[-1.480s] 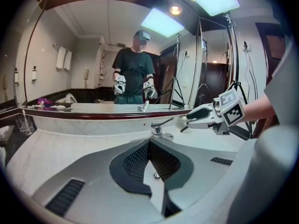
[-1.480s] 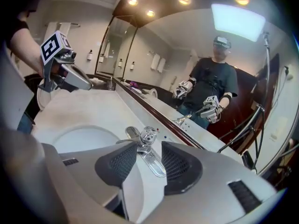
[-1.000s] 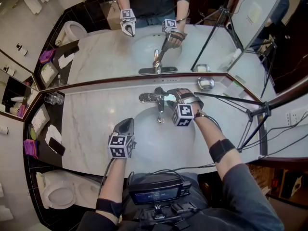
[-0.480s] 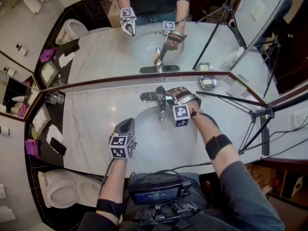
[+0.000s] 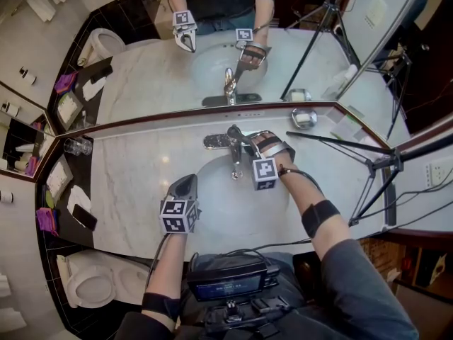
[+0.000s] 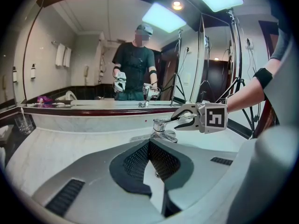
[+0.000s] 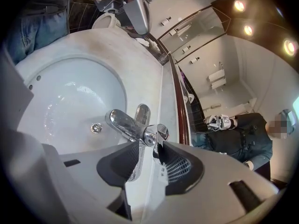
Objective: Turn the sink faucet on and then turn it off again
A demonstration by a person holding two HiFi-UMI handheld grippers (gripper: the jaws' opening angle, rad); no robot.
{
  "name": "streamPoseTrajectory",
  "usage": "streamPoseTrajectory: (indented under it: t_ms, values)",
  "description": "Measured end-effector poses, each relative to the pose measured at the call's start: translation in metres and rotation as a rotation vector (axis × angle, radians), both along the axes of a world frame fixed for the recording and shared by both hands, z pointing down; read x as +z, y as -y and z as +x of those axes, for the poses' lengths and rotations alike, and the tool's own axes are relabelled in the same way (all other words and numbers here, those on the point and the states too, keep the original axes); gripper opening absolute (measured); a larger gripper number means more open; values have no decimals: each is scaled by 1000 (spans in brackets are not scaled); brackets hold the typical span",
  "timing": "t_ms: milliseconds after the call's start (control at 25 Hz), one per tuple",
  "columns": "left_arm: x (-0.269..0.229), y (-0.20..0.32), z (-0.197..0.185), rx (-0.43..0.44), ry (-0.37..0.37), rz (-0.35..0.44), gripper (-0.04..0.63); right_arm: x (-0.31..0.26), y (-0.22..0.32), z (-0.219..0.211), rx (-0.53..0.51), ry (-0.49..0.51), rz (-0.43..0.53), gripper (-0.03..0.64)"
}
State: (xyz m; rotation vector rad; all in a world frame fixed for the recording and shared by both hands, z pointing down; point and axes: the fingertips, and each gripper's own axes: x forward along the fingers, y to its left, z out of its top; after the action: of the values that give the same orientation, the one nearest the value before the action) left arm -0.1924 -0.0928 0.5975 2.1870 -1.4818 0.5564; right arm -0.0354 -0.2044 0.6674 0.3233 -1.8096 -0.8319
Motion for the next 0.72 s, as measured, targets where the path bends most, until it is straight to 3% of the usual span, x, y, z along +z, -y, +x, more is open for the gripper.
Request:
streamPoseTrajectory:
  t_ms: [720]
  values:
    - [2, -2, 1, -4, -5, 0, 3, 21, -12, 11, 90, 14, -17, 164]
